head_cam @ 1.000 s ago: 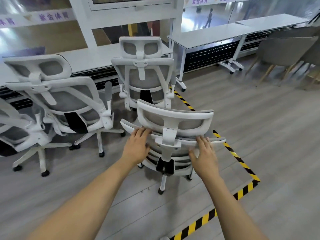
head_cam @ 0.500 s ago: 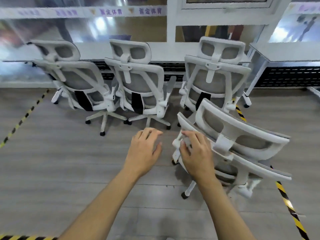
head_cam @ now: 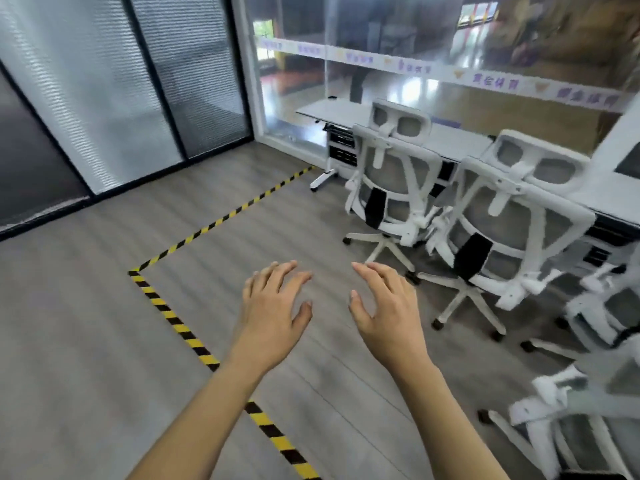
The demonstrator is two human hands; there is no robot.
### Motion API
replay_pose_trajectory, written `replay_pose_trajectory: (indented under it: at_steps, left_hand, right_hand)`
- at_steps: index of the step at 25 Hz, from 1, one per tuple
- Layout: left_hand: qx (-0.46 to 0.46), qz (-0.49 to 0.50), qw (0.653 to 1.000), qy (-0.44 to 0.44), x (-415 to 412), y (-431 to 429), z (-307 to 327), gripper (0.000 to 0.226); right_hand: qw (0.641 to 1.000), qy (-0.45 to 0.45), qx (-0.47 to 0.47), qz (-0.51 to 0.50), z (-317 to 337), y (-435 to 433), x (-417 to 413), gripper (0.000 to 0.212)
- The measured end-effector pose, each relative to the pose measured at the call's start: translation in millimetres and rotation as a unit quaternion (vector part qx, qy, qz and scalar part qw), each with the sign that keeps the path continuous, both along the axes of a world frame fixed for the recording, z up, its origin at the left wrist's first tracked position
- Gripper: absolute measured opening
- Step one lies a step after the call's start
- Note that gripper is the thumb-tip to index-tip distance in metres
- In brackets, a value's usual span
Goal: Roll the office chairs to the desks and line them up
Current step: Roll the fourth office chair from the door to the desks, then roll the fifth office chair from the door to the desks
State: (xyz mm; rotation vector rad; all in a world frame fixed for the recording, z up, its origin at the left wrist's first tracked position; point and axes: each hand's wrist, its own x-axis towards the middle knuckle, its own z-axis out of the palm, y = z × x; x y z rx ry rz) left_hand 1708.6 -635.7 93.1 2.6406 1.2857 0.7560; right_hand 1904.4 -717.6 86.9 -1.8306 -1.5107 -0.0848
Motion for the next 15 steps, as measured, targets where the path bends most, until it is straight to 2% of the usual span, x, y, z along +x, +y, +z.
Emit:
replay_pose_trajectory:
  at_steps: [7, 15]
  left_hand:
    - [-0.006, 0.248, 0.969, -0.004, -287, 59, 3, 0.047]
    - [0.005, 0.441, 0.898, -0.013, -548, 143, -16, 0.042]
  right_hand:
    - [0.979, -0.024, -0.011, 0.201, -3, 147, -268, 0.049]
    - [0.916, -0.028, -0.013, 0.399, -21, 320, -551, 0.048]
